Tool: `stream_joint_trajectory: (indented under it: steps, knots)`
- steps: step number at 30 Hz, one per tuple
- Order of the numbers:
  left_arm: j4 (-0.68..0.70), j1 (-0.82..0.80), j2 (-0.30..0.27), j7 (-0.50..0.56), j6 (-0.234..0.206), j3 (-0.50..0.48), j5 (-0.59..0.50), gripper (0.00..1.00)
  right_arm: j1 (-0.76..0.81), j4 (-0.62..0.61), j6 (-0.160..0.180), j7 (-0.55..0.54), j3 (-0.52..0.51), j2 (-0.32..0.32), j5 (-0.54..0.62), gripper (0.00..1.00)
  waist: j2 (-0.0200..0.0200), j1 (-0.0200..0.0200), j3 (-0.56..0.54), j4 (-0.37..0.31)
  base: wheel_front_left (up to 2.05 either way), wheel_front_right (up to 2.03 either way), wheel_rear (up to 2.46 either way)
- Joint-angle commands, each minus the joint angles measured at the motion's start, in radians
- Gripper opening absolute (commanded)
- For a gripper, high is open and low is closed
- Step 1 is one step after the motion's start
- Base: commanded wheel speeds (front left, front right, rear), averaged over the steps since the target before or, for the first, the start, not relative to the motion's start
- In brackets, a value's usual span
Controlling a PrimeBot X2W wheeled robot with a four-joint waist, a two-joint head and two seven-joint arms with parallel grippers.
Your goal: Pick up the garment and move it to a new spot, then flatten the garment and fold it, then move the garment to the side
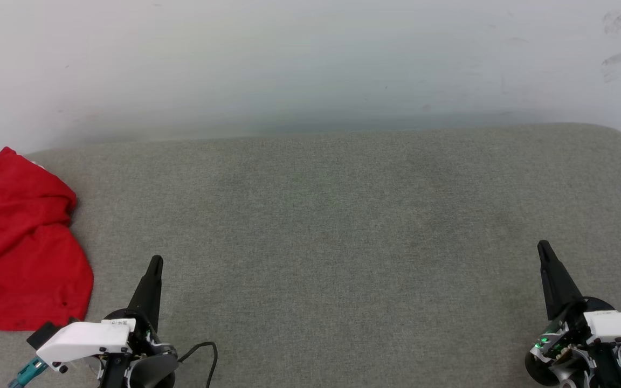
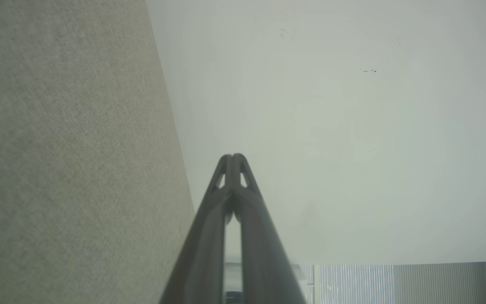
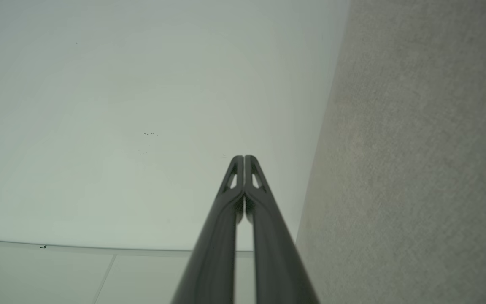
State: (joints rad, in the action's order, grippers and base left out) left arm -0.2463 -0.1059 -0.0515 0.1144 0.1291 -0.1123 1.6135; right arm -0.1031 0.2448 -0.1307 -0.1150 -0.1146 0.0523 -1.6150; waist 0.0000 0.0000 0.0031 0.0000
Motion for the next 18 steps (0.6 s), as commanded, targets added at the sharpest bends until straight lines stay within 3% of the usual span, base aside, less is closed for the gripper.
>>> stream_joint_trajectory:
  steps: [1,18]
  knots:
    - [0.000,-0.007,0.002,0.003,0.003,-0.004,-0.002,0.00,-0.011,0.001,0.000,-0.001,0.000,-0.003,0.005,0.00,0.0000,0.0000,0.000,0.000,0.00,0.00,0.00]
    - [0.000,-0.007,0.001,0.002,0.003,-0.004,-0.002,0.00,-0.011,0.001,0.000,-0.001,0.000,-0.003,0.005,0.00,0.0000,0.0000,0.000,0.000,0.00,0.00,0.00]
